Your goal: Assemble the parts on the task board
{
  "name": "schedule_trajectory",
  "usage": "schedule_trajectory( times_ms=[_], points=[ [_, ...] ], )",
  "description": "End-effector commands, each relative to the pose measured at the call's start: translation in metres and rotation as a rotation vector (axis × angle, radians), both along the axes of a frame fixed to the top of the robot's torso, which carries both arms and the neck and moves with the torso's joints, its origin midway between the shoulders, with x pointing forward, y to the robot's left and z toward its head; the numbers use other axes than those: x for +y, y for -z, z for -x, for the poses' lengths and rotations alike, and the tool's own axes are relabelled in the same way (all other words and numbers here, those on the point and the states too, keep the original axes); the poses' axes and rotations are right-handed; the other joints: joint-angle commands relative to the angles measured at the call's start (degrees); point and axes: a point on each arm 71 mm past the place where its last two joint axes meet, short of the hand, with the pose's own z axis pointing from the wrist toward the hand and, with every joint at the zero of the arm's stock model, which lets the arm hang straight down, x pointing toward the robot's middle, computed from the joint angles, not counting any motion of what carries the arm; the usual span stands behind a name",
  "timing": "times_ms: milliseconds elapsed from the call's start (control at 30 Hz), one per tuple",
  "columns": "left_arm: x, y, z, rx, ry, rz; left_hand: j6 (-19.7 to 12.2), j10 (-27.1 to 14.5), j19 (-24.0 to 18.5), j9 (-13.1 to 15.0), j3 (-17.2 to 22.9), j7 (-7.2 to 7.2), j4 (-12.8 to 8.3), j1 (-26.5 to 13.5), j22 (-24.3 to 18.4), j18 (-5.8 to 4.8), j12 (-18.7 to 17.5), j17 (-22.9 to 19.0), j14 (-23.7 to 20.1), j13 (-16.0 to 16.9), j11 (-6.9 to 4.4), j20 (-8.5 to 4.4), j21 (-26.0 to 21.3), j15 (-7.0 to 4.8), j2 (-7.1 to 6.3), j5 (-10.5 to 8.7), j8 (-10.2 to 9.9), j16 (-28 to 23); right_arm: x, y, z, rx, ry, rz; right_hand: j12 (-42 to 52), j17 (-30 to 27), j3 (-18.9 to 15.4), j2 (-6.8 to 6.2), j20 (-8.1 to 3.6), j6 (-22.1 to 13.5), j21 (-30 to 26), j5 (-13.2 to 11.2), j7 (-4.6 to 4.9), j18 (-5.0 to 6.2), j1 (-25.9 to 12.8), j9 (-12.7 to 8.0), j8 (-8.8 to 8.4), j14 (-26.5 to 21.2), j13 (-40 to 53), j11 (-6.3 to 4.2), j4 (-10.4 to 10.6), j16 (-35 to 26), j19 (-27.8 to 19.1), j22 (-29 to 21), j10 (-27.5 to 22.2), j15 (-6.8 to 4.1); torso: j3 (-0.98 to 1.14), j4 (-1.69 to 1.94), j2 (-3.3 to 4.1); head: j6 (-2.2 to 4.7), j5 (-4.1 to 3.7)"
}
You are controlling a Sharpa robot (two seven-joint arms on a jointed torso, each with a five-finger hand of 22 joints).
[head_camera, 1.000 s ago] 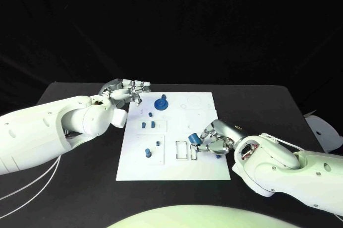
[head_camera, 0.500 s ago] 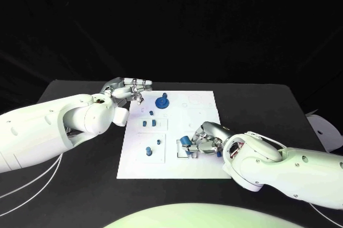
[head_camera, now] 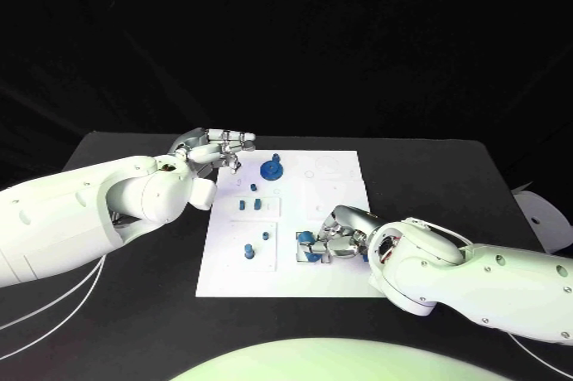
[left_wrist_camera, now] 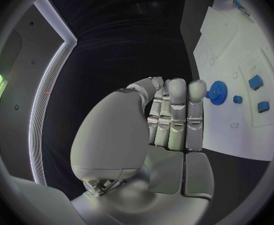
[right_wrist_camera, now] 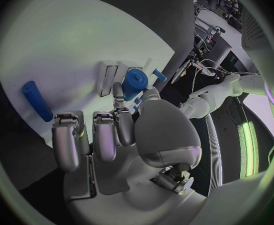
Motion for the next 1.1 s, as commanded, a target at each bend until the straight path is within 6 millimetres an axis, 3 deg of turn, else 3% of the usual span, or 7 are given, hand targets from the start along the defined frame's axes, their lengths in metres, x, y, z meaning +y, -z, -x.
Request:
schedule_trajectory(
  times_ms=[33, 133, 300, 433, 733, 967, 1100],
  points=[
    [-0.003, -0.001, 0.001, -0.002, 0.019, 0.014, 0.08, -0.43, 0.2, -0.08, -0.33, 0.01, -0.1, -0.05, -0.06, 0.82, 0.17, -0.08, -0.34, 0.09, 0.11, 0.21, -0.31, -0.11, 0.42, 0.19, 0.19, -0.35, 0.0, 0.002, 0.0, 0.005, -0.003, 0.018, -0.38, 9.35, -0.74, -0.07, -0.58, -0.03, -0.14, -2.61, -0.39, -0.26, -1.15, 0.43, 0.31, 4.85, 2.17, -0.44, 0.01, 0.07, 4.97, 14.36, -0.13, -0.41, -0.01, 0.03, -0.01, 0.04, -0.01],
    [-0.003, -0.001, 0.001, -0.001, 0.02, 0.014, 0.06, -0.47, 0.2, -0.09, -0.39, 0.02, -0.06, -0.12, -0.09, 0.82, 0.21, -0.12, -0.35, 0.1, 0.12, 0.21, -0.36, -0.1, 0.42, 0.18, 0.2, -0.36, 0.0, 0.001, -0.001, -0.009, 0.005, 0.016, -0.99, 8.99, -1.72, -0.26, -0.56, -0.3, -0.58, -7.16, -0.32, -0.16, -3.3, 1.04, 0.4, 4.77, 1.74, -0.36, 0.06, -0.12, 4.78, 14.23, -0.35, -0.38, -0.01, -0.01, -0.01, 0.09, -0.01],
    [-0.003, -0.001, 0.001, -0.001, 0.02, 0.014, 0.06, -0.47, 0.2, -0.09, -0.39, 0.02, -0.06, -0.12, -0.09, 0.82, 0.21, -0.12, -0.35, 0.1, 0.12, 0.21, -0.36, -0.1, 0.42, 0.18, 0.2, -0.36, -0.001, 0.0, -0.003, -0.044, 0.019, 0.014, -3.33, 7.82, -0.27, -4.25, -0.33, -1.38, -1.73, -17.64, 0.04, 0.09, -8.6, 2.45, 0.38, 4.5, -0.02, -0.02, 0.32, -0.75, 4.27, 13.89, -1.45, -0.11, -0.02, -0.05, -0.02, 0.23, -0.06],
    [-0.003, -0.001, 0.001, 0.0, 0.019, 0.014, 0.06, -0.47, 0.2, -0.09, -0.39, 0.02, -0.06, -0.12, -0.09, 0.82, 0.21, -0.12, -0.35, 0.1, 0.12, 0.21, -0.36, -0.1, 0.42, 0.18, 0.2, -0.36, 0.0, -0.002, -0.003, -0.062, 0.018, 0.011, -4.13, 7.35, 1.59, -6.4, -0.21, -1.86, -2.28, -19.97, 0.19, 0.22, -10.49, 3.08, 0.34, 4.4, -0.54, 0.1, 0.31, -1.03, 4.02, 13.73, -1.79, 0.01, 0.0, -0.04, 0.0, 0.19, -0.05],
    [-0.002, -0.001, 0.001, 0.0, 0.018, 0.013, 0.06, -0.47, 0.2, -0.09, -0.39, 0.02, -0.06, -0.12, -0.09, 0.82, 0.21, -0.12, -0.35, 0.1, 0.12, 0.21, -0.36, -0.1, 0.42, 0.18, 0.2, -0.36, 0.0, -0.006, 0.001, -0.084, 0.001, -0.001, -4.26, 7.33, 3.02, -6.23, -0.17, -1.93, -2.2, -18.31, 0.17, 0.2, -10.43, 3.65, 0.44, 4.41, -0.47, 0.09, 0.25, -1.09, 4.06, 13.76, -1.73, 0.02, 0.04, -0.05, -0.02, 0.12, -0.14],
    [-0.001, -0.001, 0.001, 0.001, 0.016, 0.012, 0.06, -0.47, 0.2, -0.09, -0.39, 0.02, -0.06, -0.12, -0.09, 0.82, 0.21, -0.12, -0.35, 0.1, 0.12, 0.21, -0.36, -0.1, 0.42, 0.18, 0.2, -0.36, -0.003, -0.01, 0.009, -0.089, -0.034, 0.0, -2.72, 8.21, 4.88, -4.76, -0.45, -1.1, -1.22, -9.47, -0.41, -0.02, -3.42, 5.03, 1.24, 4.63, 1.34, -0.4, -0.89, -0.7, 4.49, 14.05, -0.64, -0.38, 0.02, -0.07, -0.02, 0.03, -0.13],
    [-0.001, -0.001, 0.001, 0.001, 0.015, 0.011, 0.04, -0.53, 0.16, -0.11, -0.44, 0.03, -0.04, -0.16, -0.18, 0.84, 0.26, -0.12, -0.34, 0.1, 0.13, 0.22, -0.47, -0.1, 0.43, 0.19, 0.21, -0.35, -0.003, -0.012, 0.013, -0.088, -0.057, 0.001, -2.04, 8.55, 5.11, -4.87, -0.66, -0.81, -0.87, -7.53, -0.69, -0.09, -0.11, 5.62, 1.72, 4.7, 2.1, -0.67, -1.75, -0.55, 4.64, 14.15, -0.23, -0.59, 0.03, -0.07, -0.04, 0.06, -0.06]
  ],
)
